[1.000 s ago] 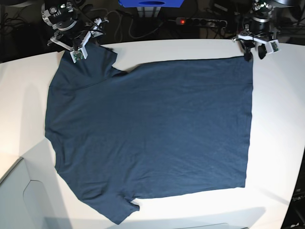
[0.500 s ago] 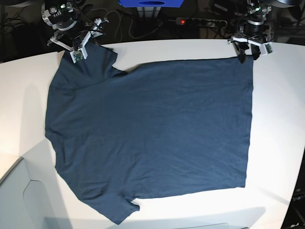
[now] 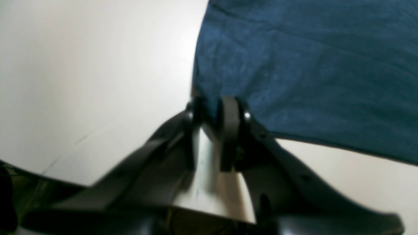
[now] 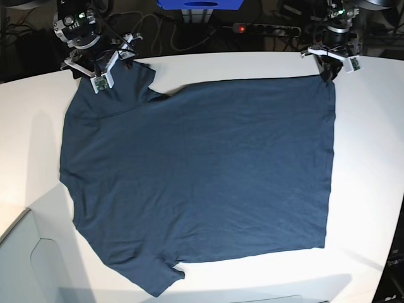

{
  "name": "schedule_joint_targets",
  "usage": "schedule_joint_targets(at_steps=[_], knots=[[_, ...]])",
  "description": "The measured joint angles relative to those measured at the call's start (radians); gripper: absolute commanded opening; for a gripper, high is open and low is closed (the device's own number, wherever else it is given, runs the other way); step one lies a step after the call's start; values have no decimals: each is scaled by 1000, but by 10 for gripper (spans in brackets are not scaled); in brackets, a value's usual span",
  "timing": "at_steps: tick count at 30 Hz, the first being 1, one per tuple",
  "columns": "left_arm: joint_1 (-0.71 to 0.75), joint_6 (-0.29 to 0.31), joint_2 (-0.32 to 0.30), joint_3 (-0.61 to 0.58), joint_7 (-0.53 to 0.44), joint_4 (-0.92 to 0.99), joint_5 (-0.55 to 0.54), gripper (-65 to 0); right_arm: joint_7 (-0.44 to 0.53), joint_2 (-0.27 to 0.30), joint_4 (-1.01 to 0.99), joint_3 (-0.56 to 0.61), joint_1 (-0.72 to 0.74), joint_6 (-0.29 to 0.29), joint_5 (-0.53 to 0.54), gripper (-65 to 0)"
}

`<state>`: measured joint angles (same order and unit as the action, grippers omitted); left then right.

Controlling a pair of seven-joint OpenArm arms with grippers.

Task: Fold the T-shirt properly
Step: 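Move both grippers down to the shirt's shoulder corners and grasp them, then lift the shoulder edge with both grippers and fold it over the shirt body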

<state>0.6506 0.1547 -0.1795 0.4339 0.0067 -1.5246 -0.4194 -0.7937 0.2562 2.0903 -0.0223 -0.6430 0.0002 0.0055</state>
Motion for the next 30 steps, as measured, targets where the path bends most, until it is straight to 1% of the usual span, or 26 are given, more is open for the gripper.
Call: schedule_joint_targets(at_steps=[2,3,5,9,14,19,24,26,27,28,29,30], knots=[[0,0,0,1,2,0,0,-640,-1,-6,0,-35,0,0,-1,-221],[-1,0,0,1,4,0,0,-650,-2,-11,0,-54,1,0,-3,-221],[0,0,0,2,4,0,0,-650,-9,-21,-3,-88,14,0,-2,-221],[-2,0,0,2,4,0,0,-650,-2,-20,-24,-132,22,0,-5,-220],[-1,0,0,2,5,-1,0,-650,0,-20,-84,-140,25,0,0,-218],[0,0,0,4,5,-1,0,-650,-1,-21,-186,-140,72,0,0,-220],[-2,0,0,4,8,-1,0,-650,108,-20,-248,-143,77,-1,5,-220],[-2,0,0,4,8,-1,0,-650,133,-20,-271,-145,80,-1,13,-222],[-2,0,0,4,8,-1,0,-650,147,-19,-281,-146,83,-2,19,-228],[-2,0,0,4,8,-1,0,-650,159,-18,-289,-146,85,-2,26,-250],[-2,0,0,4,7,-1,0,-650,163,-17,-296,-146,87,-1,26,-276],[-2,0,0,4,7,-1,0,-650,168,-18,-299,-146,89,0,30,-321]])
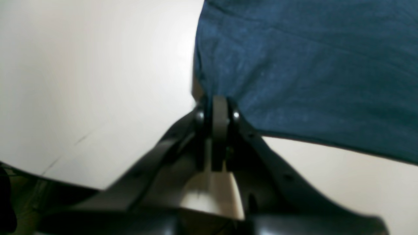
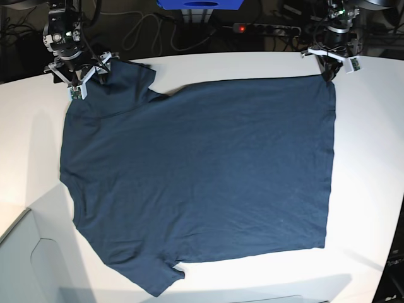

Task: Fold the T-shirt properly
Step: 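Lift the shoulder edge with both grippers and fold it over the shirt body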

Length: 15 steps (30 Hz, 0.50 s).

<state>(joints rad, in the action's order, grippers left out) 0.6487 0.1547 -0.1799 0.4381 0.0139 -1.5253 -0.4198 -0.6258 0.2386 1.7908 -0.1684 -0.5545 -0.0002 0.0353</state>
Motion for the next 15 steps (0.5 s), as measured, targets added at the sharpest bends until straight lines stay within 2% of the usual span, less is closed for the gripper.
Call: schedule_joint_targets(at_steps=[3,6,10,15], knots=[[0,0,0,0,0,0,0,-650,3,0,-3,4,2,8,15,-466],[0,0,0,0,1,-2,0,-650,5,0,-3,6,2,10,7,-640],[0,0,1,6,5,-3,0,-650,4,0,-2,5,2,10,-5,-648],[-2,3,3,72,19,-33,1,-650,-22,0,18,5,-1,11,-15,-650]])
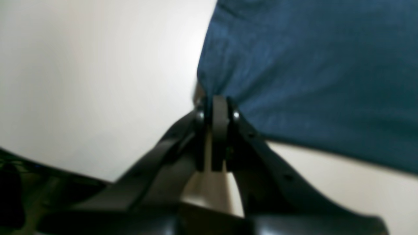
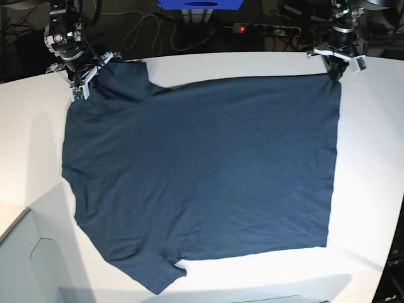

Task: Fold the T-shirt properly
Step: 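Lift the shoulder edge with both grippers and fold it over the shirt body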

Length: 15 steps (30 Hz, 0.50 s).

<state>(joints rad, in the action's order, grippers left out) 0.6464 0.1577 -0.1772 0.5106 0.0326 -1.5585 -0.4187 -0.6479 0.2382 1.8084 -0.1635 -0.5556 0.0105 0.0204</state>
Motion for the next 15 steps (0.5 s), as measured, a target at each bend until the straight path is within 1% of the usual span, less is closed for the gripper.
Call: schedule_joint_targets(at_steps=[6,10,15], knots=[[-9,1,2,38,-4,-79,1,-650,-71,-1,96,-9,-65,6,-12,-650],[-6,1,6,40,-2,-89,3,-650,-55,-3,190,-52,-86,4,-13,-650],[-6,0,11,41,-2,-91,3,-650,-62,-5,244,-80,-79,4,-9,-649]])
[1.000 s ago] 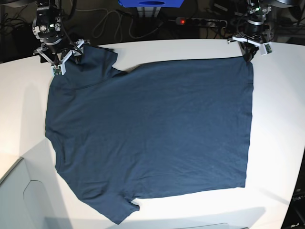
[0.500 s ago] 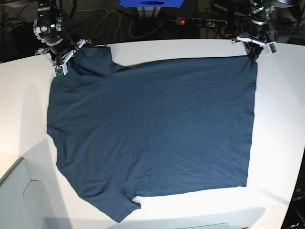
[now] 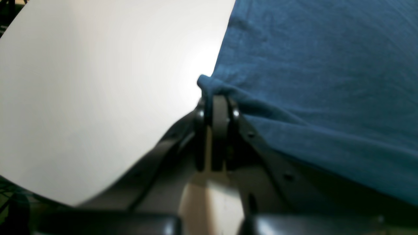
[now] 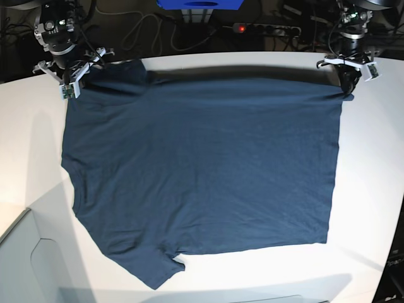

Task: Fold the T-shirt properly
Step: 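Lift the shoulder edge with both grippers and fold it over the shirt body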

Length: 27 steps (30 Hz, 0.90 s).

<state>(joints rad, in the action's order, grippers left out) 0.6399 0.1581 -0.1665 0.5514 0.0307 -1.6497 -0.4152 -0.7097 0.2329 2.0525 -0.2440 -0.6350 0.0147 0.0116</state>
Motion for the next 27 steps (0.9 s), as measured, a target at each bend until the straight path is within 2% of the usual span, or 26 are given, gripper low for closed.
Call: schedule_joint_targets(at_steps=[6,15,18,24,27], knots=[[-9,-4,0,0,3,-29,0,-650,-3,2,-4,0,122,0,-1,-649],[-148,-7,-3,-5,3,-53,3,-650,-60,0,-63,34,344,-1,-7,-649],[-201,-8,-10,0,81,-53,5,-650,-86,3,-127,76,408,0,-6,-649],[-331,-7,-11,1,193,-53,9,-650,-77,27,-270,173,557,0,-9,-649],[-372,2,-9,0,226,-53,83,-650,-73,23,-338,190,624,0,0,-649]])
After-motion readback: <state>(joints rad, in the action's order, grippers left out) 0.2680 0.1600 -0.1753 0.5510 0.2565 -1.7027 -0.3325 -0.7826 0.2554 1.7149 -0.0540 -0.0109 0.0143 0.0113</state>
